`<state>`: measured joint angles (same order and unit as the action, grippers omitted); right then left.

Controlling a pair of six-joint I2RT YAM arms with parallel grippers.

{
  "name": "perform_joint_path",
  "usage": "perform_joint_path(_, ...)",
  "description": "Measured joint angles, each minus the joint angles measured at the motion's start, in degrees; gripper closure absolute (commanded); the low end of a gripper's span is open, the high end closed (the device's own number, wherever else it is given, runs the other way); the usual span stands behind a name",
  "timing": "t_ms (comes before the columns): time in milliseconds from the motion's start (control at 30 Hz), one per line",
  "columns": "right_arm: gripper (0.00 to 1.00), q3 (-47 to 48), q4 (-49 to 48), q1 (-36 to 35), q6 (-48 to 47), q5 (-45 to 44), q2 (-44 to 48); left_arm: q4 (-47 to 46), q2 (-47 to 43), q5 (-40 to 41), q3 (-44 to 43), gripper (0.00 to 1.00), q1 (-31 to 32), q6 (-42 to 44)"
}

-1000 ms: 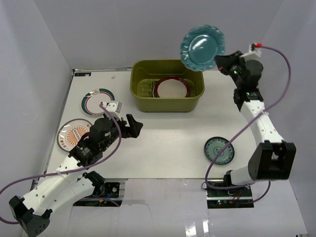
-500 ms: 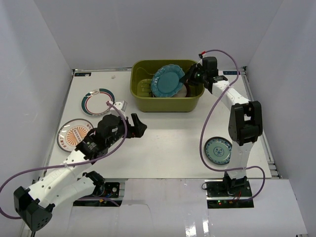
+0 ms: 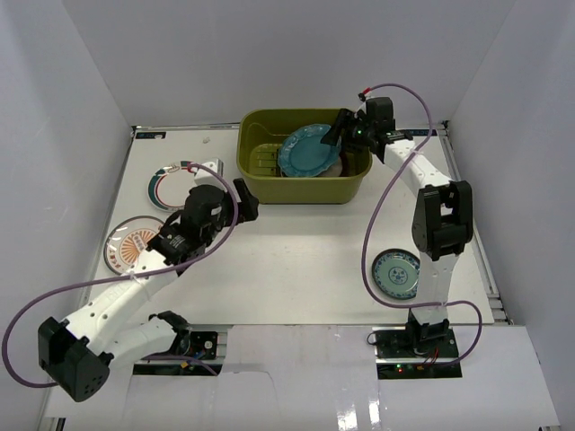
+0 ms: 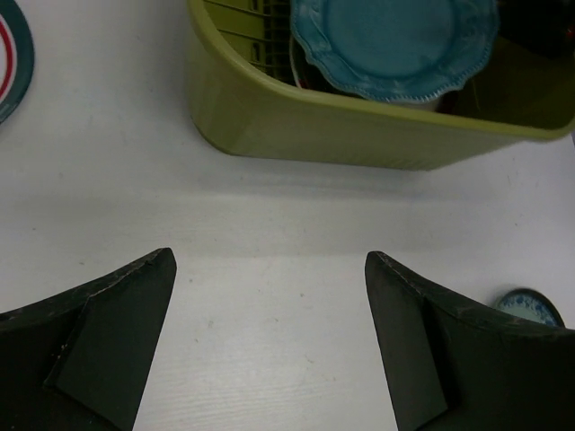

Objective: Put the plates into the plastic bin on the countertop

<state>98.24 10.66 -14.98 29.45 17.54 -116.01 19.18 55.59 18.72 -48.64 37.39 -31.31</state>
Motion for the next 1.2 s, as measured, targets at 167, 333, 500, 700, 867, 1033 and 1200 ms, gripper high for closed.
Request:
perform_joint_path(167, 0.04, 3.8, 4.6, -1.3, -4.5, -4.1, -1.7, -1.6, 8.4, -5.5, -3.7, 0.04, -12.2, -1.3)
perform_joint_path(333, 0.10, 7.6, 9.4, -5.1, -13.1, -14.7, -1.9, -2.3, 17.0, -16.4, -7.9, 0.09, -27.9, -5.5)
perform_joint_path(500, 0.10, 12.9, 10.4, -9.5, -20.7, -21.7, -1.9, -3.0, 22.3, -21.1, -9.1, 0.12, -40.2, -9.8)
perform_joint_path(700, 0.10, 14.3, 10.4, -11.7, -25.9, -20.8, -2.3, -2.9, 29.8, -21.4, -11.6, 0.16, -49.5, -12.2)
perform_joint_path(867, 0.12, 13.0, 8.4, -11.7, -26.6, -18.9, -1.9, -2.2, 37.4, -21.4, -16.3, 0.19, -54.4, -11.8)
perform_joint_path(1033, 0.64, -1.7, 1.9, -11.8, -21.6, -12.8, 7.8, -1.6, 44.5, -21.8, -20.8, 0.20, -58.2, -9.0)
perform_joint_path(1200, 0.82, -18.7, -11.9, -15.0, -13.3, -8.4, 22.4, -2.1, 52.5, -25.3, -25.4, 0.23, -61.6, -4.9)
